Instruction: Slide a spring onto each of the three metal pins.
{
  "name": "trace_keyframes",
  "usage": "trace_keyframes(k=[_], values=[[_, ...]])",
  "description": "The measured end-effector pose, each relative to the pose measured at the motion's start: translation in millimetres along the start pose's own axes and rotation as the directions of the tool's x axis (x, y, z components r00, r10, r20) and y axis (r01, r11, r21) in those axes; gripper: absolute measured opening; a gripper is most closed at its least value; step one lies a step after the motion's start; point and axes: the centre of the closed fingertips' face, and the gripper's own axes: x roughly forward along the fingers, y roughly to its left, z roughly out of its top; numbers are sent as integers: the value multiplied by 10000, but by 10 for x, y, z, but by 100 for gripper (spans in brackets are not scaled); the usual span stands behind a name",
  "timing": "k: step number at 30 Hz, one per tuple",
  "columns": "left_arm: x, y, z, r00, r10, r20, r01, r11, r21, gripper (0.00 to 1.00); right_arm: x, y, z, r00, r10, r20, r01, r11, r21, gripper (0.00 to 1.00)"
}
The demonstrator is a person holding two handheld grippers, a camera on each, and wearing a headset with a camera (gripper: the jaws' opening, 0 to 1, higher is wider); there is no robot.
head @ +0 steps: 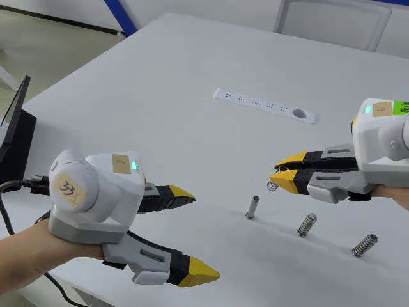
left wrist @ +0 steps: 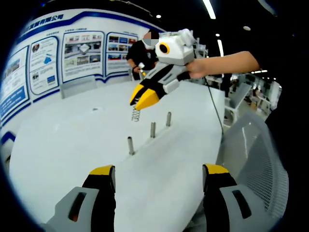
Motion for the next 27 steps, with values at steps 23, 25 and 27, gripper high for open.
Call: trace_keyframes(k=[23, 25, 27], values=[[80, -22, -272, 9991, -56, -424, 31, 9983, -590, 88, 349, -68, -282, 9981, 56, -616, -11, 9973, 730, 11], [92, -38, -289, 9989, -105, -450, 75, 9978, -663, 89, 355, -67, -286, 9981, 59, -616, -14, 9973, 730, 11], [105, -46, -310, 9984, -139, -548, 99, 9973, -721, 91, 363, -73, -295, 9978, 38, -667, 12, 9971, 758, 11]])
